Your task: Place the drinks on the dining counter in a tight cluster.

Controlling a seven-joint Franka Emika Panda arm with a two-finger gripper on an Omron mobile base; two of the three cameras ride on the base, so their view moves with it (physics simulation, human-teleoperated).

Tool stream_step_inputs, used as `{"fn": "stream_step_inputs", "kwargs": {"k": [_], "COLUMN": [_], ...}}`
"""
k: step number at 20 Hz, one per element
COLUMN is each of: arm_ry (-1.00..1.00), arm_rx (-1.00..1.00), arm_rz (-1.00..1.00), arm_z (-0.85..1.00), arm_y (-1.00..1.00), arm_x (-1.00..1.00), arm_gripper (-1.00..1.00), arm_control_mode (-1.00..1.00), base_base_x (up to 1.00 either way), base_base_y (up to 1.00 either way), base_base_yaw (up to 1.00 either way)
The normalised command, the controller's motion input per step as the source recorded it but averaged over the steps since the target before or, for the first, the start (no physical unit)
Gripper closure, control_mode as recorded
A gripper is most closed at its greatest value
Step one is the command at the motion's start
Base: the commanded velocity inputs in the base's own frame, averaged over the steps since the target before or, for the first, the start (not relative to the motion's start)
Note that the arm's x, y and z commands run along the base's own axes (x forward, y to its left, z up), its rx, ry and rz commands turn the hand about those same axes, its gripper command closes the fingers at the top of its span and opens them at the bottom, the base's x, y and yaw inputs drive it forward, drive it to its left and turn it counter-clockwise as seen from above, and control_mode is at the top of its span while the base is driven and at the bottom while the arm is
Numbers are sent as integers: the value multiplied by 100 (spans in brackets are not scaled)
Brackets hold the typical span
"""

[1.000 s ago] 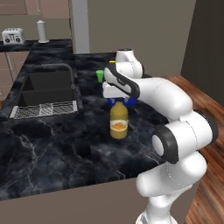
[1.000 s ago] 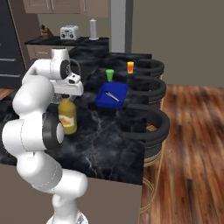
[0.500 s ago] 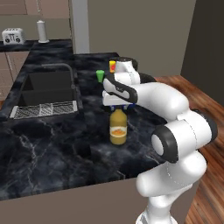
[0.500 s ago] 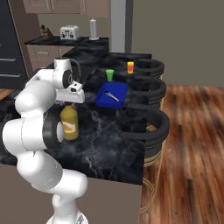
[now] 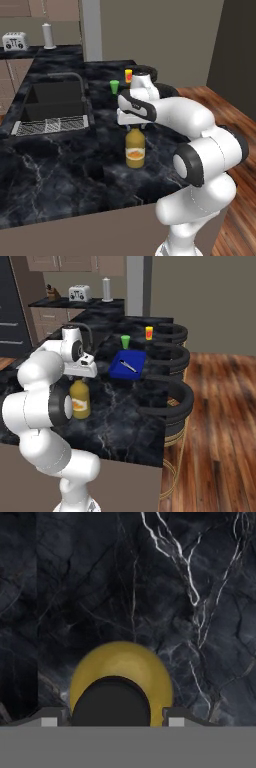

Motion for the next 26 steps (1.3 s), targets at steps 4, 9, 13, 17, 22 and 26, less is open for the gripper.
{"fn": "stream_step_inputs", "kwargs": {"k": [4, 9, 13, 17, 22, 26], "arm_ry": [0, -3, 0, 0, 0, 0], "arm_rx": [-3, -2, 0, 0, 0, 0], "arm_rz": [0, 0, 0, 0, 0, 0], "arm_z": [-24, -23, 0, 0, 0, 0], "arm_y": [0, 0, 0, 0, 0, 0], "arm_x": [0, 0, 0, 0, 0, -1], "arm_gripper": [100, 100, 100, -100, -100, -100], "arm_control_mode": [-100, -100, -100, -100, -100, -100], "base_base_x": [0, 0, 0, 0, 0, 0], "base_base_y": [0, 0, 0, 0, 0, 0], "base_base_yaw": [0, 0, 0, 0, 0, 0]}}
